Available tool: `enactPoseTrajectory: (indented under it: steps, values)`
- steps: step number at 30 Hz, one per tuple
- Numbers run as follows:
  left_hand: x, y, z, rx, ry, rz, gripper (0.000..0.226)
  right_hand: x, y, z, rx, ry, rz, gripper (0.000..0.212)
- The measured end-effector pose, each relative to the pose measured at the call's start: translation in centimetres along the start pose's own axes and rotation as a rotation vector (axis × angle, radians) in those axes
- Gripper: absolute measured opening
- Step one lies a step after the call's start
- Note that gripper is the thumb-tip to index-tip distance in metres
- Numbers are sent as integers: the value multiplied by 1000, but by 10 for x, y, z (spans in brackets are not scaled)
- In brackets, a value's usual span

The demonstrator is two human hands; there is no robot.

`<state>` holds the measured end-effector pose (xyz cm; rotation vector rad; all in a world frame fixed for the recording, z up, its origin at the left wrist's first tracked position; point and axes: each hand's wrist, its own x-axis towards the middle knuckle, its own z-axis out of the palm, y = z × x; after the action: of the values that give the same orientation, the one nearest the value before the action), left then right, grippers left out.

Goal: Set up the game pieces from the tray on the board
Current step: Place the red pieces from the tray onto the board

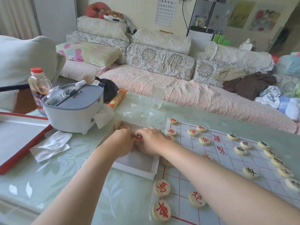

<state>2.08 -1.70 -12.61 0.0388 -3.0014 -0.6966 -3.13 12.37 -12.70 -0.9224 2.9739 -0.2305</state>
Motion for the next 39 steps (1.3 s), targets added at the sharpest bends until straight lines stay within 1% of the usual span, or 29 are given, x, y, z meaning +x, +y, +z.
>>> enactPoseTrajectory:
  steps: [4, 7, 10, 12, 14, 15, 18, 19, 20, 23, 24, 27, 32, 35, 37, 39]
  values:
    - [-2, 6, -4, 0, -28, 45, 35, -9, 9, -3, 14, 15, -3, 36]
    - [-3, 4, -6, 53, -14, 56, 35, -19, 16, -9, 110, 85, 7, 34]
    - [0, -2, 0, 81, -28, 29, 26, -30, 24, -19, 264, 160, 72, 30]
    - [0, -3, 3, 95, -77, -22, 9, -41, 30, -24, 316, 168, 97, 29]
    - [1, -1, 6, 96, -130, -34, 24, -57, 37, -28, 352, 178, 102, 28]
    - [0, 1, 7, 89, -135, -38, 25, -66, 40, -29, 363, 182, 105, 27]
    - [-3, 10, 8, 105, -119, -35, 14, -91, 48, -32, 369, 178, 113, 26]
    - [-5, 14, 8, 114, -130, -26, 16, -98, 50, -32, 368, 173, 112, 26]
    - [-4, 16, 9, 115, -137, -13, 21, -105, 53, -33, 362, 166, 110, 26]
    - [-6, 22, 8, 75, -114, 7, 50, -126, 59, -34, 322, 123, 100, 25]
    - [-7, 25, 7, 46, -97, 13, 54, -131, 60, -34, 298, 96, 89, 25]
    - [-11, 34, 5, -35, -74, 46, 55, -140, 61, -30, 235, 29, 40, 26]
    - [-22, 48, 3, -169, -76, 105, 53, -139, 58, -20, 215, 8, 11, 28]
    - [-27, 51, 0, -230, -79, 124, 52, -137, 56, -14, 174, -7, -17, 21]
    - [-29, 51, -1, -255, -72, 140, 51, -134, 55, -14, 242, 38, -10, 14]
    - [-30, 51, -1, -282, -66, 154, 51, -130, 51, -19, 424, 135, 68, 8]
